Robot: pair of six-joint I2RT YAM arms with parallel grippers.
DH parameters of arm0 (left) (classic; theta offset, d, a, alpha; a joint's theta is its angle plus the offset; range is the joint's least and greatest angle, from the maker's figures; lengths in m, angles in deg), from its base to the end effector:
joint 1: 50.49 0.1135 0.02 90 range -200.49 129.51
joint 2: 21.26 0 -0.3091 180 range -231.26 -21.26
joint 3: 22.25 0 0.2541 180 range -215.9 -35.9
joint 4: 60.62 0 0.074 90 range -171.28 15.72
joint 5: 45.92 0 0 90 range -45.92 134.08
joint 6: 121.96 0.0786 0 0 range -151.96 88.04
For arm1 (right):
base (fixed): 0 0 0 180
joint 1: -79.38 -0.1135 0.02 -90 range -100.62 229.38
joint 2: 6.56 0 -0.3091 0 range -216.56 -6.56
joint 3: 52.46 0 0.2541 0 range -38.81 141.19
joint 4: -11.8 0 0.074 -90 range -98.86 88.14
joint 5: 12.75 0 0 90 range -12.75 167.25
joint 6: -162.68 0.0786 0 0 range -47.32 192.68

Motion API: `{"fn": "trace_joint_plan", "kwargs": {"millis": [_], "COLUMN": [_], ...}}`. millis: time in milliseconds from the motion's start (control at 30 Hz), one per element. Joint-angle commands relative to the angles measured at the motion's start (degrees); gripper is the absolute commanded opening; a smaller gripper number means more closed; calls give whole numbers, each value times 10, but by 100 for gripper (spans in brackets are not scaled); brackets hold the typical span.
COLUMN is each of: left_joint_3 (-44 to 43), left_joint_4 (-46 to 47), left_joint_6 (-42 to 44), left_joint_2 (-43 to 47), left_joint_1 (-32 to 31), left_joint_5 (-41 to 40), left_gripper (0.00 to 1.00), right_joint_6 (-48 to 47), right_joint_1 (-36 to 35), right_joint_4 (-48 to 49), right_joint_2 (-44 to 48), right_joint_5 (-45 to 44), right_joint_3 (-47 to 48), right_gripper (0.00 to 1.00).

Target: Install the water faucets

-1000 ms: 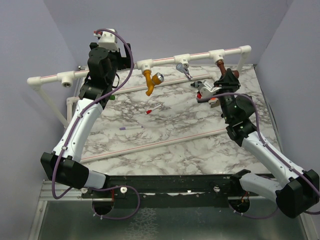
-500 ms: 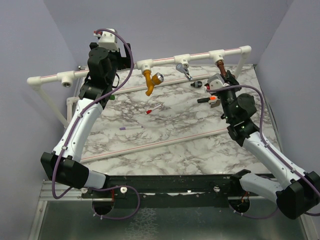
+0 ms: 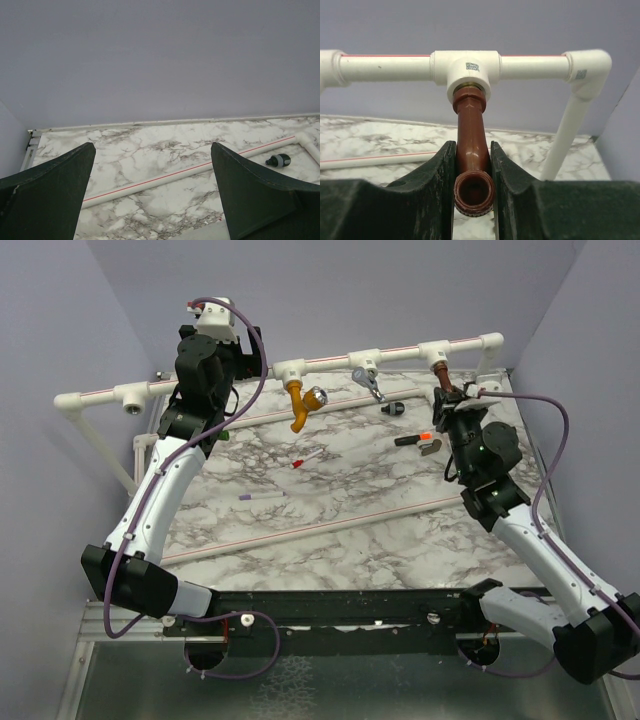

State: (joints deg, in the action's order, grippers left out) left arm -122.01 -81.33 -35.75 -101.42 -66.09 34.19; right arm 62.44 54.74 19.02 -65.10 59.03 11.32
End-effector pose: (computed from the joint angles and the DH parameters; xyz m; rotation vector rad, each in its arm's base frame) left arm 0.3484 -0.0833 0.5004 0.0293 1.5910 -0.1267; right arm 0.2437 0.0848 0.4324 -0.1462 1.3565 -0.0041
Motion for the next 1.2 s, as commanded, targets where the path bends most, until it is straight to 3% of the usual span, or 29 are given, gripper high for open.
{"fn": "trace_joint_plan", "kwargs": {"millis": [0,733,1167], "left_joint_3": [25,25,25], "left_joint_4": [-76,-75,-75], "left_joint_6": [-10,-10,-11], "left_joint_2": [-24,-23,-23], "left_joint_1": [4,4,4], "left_joint_5": [0,1,1], "left_gripper": [99,99,99], "right_joint_6": [190,723,1030], "right_joint_1": [-2,-1,-1], "right_joint_4": [-35,-87,-113], "right_joint_2": [27,55,63], "right_joint_5": [-40,-84,-64], "right_joint_3": [25,13,-17], "right_gripper": [1,1,1]}}
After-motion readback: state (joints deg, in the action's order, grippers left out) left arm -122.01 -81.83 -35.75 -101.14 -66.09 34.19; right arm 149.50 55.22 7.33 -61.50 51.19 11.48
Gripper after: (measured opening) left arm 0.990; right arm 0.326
